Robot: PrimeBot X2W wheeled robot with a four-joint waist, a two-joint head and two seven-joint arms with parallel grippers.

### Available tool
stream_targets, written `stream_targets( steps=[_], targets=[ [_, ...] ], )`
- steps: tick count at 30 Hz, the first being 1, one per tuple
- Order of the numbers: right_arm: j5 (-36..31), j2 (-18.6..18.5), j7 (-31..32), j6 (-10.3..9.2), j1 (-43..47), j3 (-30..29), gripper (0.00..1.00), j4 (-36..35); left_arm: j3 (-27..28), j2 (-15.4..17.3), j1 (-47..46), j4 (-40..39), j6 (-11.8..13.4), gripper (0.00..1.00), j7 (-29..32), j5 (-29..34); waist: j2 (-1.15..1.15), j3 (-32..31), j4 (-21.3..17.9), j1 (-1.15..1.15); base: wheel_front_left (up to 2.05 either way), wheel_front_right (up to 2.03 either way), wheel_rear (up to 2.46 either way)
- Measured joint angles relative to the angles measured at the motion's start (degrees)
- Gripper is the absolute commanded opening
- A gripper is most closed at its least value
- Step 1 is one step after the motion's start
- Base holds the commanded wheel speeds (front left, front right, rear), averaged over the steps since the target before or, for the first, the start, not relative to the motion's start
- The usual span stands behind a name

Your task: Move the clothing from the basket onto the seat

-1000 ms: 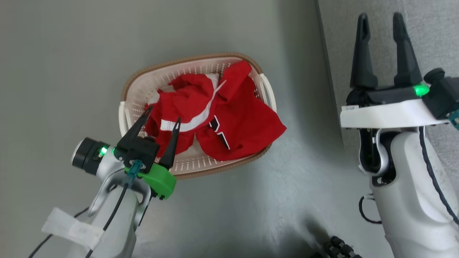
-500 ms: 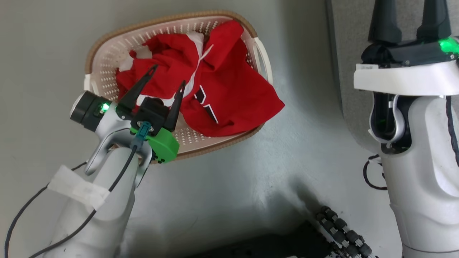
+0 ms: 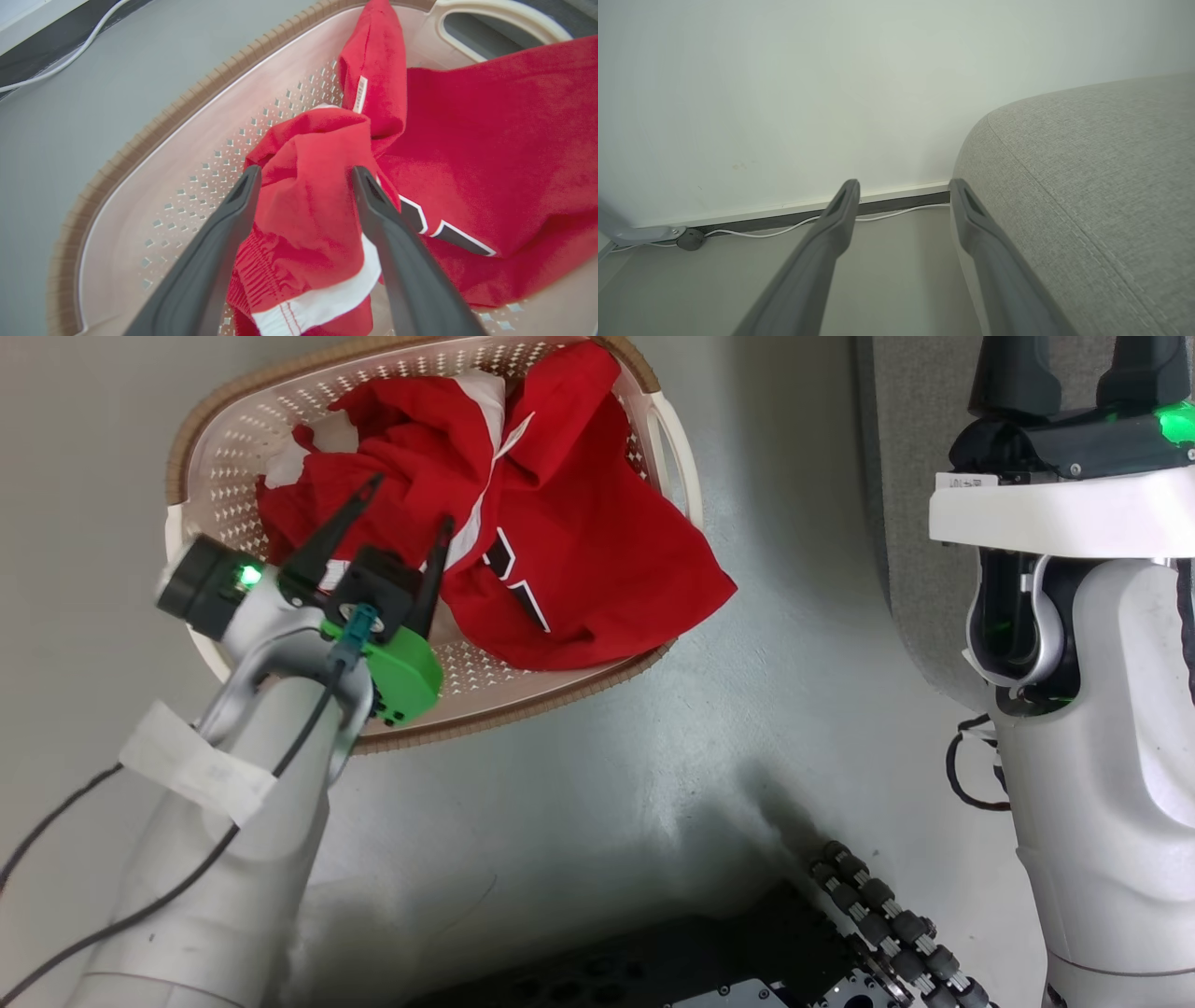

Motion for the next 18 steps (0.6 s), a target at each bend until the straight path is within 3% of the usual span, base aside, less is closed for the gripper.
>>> stream_targets(
  steps=[16, 17, 18],
  targets=[
    [1.69, 0.01, 0.0, -0.01, -0.84, 0.29, 1.0, 0.25, 1.8, 0.65, -4.67, 8.66, 1.26, 0.98, 3.43, 0.38, 0.0, 2.19, -1.57, 0.0, 0.0, 0.0, 0.0],
    [1.69, 0.01, 0.0, -0.02, -0.91, 0.29, 1.0, 0.25, 1.81, 0.62, -4.95, 9.06, 1.26, 0.82, 3.44, 0.38, 0.0, 2.22, -1.63, -0.01, 0.0, 0.0, 0.0],
    [1.72, 0.01, 0.0, -0.05, -0.92, 0.3, 1.0, 0.25, 1.81, 0.6, -5.15, 9.39, 1.26, 0.39, 3.48, 0.38, 0.0, 2.25, -1.69, 0.0, 0.0, 0.0, 0.0]
  ],
)
